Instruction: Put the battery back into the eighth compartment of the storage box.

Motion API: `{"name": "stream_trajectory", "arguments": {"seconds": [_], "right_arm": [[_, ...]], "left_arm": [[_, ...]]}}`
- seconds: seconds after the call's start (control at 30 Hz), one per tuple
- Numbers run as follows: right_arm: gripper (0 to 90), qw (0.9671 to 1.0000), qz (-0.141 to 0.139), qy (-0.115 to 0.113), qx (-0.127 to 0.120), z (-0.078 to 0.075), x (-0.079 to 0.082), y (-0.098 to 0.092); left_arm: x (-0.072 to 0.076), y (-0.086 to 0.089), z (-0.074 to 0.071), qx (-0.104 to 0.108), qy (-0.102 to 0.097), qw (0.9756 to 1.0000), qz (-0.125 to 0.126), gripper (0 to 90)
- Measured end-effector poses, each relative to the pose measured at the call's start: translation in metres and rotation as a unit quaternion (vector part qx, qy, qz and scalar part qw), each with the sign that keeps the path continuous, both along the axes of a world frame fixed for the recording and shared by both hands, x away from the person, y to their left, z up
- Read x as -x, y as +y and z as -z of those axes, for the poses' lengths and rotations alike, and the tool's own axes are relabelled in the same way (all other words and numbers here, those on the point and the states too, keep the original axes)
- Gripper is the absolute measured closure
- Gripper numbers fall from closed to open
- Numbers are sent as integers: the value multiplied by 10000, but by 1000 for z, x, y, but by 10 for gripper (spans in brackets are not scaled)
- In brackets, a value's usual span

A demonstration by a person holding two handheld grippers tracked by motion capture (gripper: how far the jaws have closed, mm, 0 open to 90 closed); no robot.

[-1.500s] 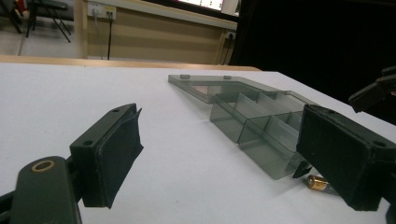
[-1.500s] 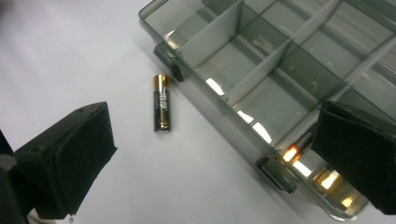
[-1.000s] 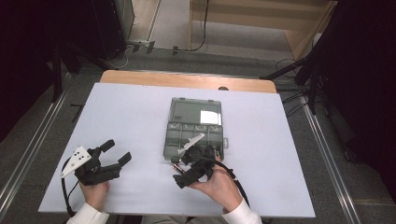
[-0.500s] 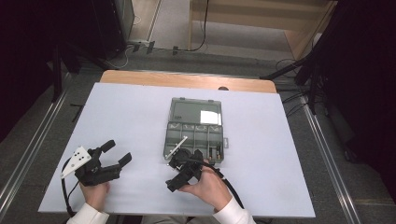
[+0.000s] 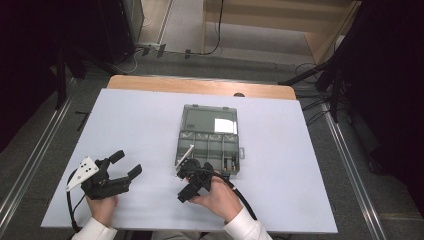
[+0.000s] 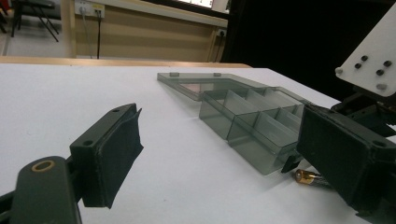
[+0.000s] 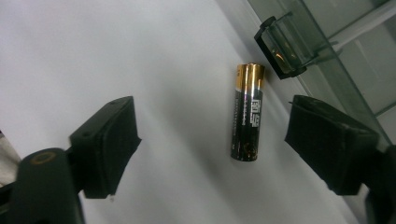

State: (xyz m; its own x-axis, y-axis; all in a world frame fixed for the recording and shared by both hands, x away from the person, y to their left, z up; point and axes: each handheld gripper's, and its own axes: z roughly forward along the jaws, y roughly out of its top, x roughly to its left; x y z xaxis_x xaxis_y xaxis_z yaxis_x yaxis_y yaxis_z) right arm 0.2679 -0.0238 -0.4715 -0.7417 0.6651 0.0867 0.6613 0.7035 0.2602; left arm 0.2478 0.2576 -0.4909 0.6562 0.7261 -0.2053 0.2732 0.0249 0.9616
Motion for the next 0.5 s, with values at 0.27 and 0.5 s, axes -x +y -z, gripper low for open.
{"name": "stream_trajectory", "arguments": {"seconds": [0.27, 0.5], "right_arm": [[493, 9998, 197, 92, 49, 2, -4, 0], [719, 9990, 365, 97, 230, 3, -9, 0]], "left_arm": [[0, 0, 0, 1, 0, 10000, 7, 132], [0, 0, 0, -7, 8, 10000, 4, 132]]}}
